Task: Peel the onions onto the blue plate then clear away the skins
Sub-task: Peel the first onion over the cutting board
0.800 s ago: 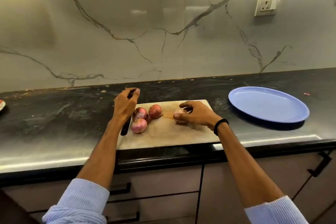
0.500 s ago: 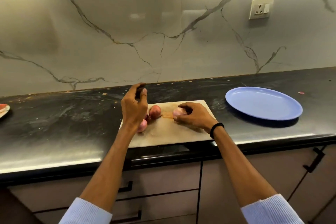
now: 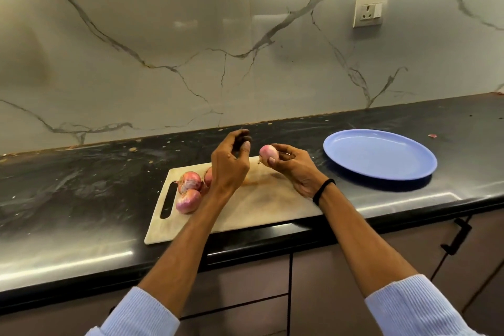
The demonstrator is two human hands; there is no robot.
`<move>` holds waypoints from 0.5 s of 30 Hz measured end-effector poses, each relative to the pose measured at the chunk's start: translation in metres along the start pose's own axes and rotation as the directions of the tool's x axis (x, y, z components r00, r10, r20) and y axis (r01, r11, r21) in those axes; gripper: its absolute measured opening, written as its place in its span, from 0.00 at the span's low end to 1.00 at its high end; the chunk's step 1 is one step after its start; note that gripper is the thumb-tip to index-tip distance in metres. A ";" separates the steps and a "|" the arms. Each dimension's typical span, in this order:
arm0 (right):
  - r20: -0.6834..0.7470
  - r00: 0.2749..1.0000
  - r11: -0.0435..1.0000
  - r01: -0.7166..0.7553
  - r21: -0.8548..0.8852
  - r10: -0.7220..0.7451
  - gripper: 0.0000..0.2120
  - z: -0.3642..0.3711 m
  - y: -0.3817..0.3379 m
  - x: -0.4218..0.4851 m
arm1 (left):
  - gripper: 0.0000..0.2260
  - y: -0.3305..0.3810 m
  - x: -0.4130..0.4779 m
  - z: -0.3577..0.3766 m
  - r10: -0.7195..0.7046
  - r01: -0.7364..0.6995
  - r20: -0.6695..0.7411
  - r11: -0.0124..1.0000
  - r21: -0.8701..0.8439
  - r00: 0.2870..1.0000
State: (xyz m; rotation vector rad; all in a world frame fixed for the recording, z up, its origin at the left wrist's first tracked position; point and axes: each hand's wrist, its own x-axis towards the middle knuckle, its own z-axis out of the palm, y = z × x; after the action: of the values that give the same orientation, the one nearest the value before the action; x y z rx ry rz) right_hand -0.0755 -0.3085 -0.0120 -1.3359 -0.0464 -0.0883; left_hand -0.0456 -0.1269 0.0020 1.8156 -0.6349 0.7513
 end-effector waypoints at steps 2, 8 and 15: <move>0.025 1.000 0.999 0.004 0.051 -0.005 0.22 0.001 -0.002 0.005 | 0.14 -0.003 -0.002 0.005 0.007 -0.007 -0.025 1.000 0.000 1.000; 0.025 1.000 0.985 0.010 0.172 -0.015 0.22 0.005 0.006 0.023 | 0.19 -0.010 -0.005 0.010 0.016 -0.016 -0.018 1.000 0.020 1.000; 0.052 0.998 0.987 -0.042 0.157 0.034 0.17 0.015 0.010 0.019 | 0.27 -0.014 -0.012 0.007 0.048 -0.056 0.065 0.991 0.121 0.997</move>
State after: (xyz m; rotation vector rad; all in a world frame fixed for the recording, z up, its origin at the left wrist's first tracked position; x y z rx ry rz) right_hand -0.0557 -0.2925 -0.0166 -1.1797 -0.0687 -0.0190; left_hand -0.0427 -0.1279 -0.0175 1.9475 -0.6920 0.7853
